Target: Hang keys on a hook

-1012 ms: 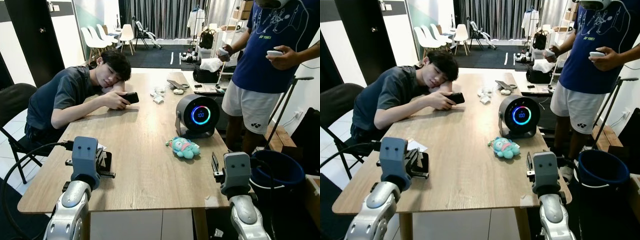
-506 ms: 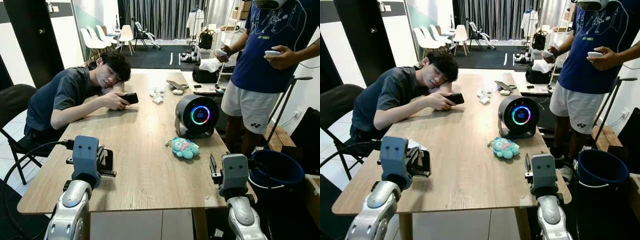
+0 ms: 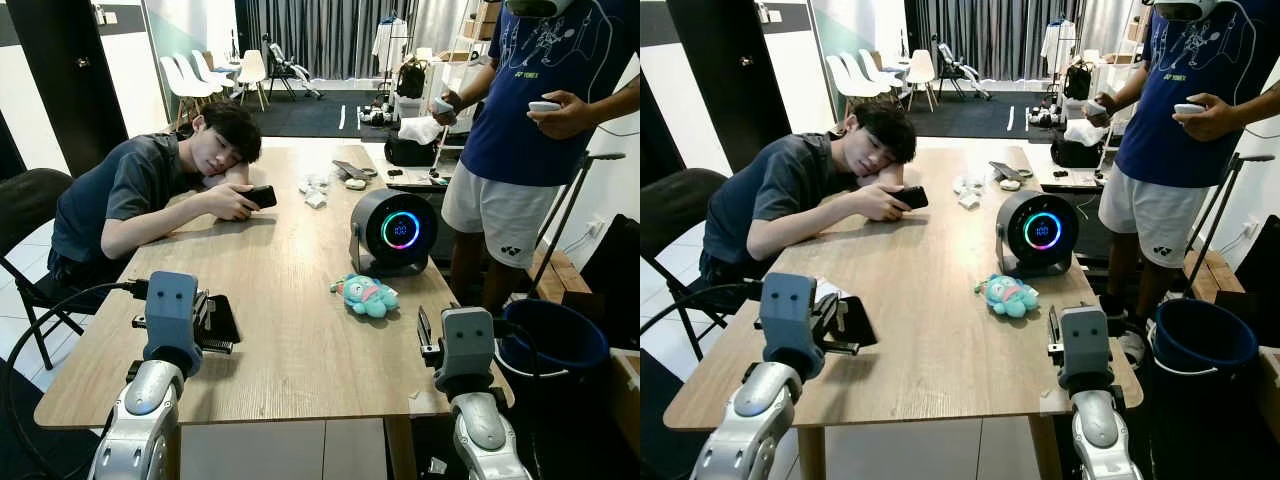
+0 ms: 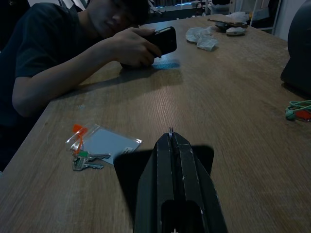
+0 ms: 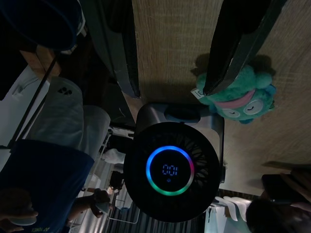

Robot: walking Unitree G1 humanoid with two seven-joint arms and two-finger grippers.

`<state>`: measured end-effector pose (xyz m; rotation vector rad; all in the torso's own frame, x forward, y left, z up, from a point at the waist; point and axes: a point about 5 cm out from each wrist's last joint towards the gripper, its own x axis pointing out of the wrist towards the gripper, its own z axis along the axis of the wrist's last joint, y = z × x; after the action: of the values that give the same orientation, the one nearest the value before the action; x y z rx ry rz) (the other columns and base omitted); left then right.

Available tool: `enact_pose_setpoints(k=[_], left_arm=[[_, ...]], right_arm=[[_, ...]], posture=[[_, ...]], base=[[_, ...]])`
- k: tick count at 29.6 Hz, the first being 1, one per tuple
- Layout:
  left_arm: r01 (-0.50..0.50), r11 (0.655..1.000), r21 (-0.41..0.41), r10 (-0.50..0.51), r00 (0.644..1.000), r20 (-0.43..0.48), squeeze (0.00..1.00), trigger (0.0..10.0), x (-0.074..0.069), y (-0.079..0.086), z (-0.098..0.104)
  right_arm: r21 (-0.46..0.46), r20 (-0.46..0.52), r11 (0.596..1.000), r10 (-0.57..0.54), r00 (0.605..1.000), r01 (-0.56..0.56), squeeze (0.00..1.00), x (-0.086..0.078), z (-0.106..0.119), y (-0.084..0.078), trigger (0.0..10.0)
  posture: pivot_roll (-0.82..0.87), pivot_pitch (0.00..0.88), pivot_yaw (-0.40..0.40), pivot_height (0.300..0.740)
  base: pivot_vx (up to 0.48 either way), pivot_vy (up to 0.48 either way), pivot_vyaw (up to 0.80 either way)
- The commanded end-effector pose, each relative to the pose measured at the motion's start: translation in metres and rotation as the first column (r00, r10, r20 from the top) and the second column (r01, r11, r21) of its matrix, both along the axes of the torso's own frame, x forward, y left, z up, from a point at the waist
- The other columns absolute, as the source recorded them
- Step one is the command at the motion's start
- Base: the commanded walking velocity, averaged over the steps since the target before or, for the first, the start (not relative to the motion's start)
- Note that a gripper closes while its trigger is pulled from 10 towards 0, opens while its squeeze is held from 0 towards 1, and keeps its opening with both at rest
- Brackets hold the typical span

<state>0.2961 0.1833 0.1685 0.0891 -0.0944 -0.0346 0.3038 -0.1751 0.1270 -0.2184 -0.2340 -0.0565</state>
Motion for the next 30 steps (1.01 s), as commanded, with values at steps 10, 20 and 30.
enact_pose_setpoints(k=[10,20,30], left_arm=[[-0.01,1.0,0.023,0.01,1.0,0.0,0.0,10.0,0.0016,0.0016,-0.0001],[-0.022,1.0,0.02,0.022,1.0,-0.006,0.0,10.0,0.0028,0.0039,-0.0001],[-0.035,0.999,0.007,0.035,0.999,-0.016,0.0,10.0,0.0027,0.0042,-0.0017]], right_arm=[[-0.002,-0.011,1.0,0.014,1.0,-0.014,0.0,0.0024,-0.0032,0.0051,10.0],[0.0,-0.017,1.0,0.015,1.0,-0.015,0.0,0.0035,-0.0045,0.0067,10.0],[-0.001,-0.019,1.0,0.016,1.0,-0.016,0.0,0.0037,-0.0054,0.0062,10.0]], posture=[[0.04,0.042,0.043,0.74],[0.04,0.043,0.044,0.74],[0.04,0.044,0.04,0.74]], base=[[0.0,0.0,0.0],[0.0,0.0,0.0],[0.0,0.336,0.0]])
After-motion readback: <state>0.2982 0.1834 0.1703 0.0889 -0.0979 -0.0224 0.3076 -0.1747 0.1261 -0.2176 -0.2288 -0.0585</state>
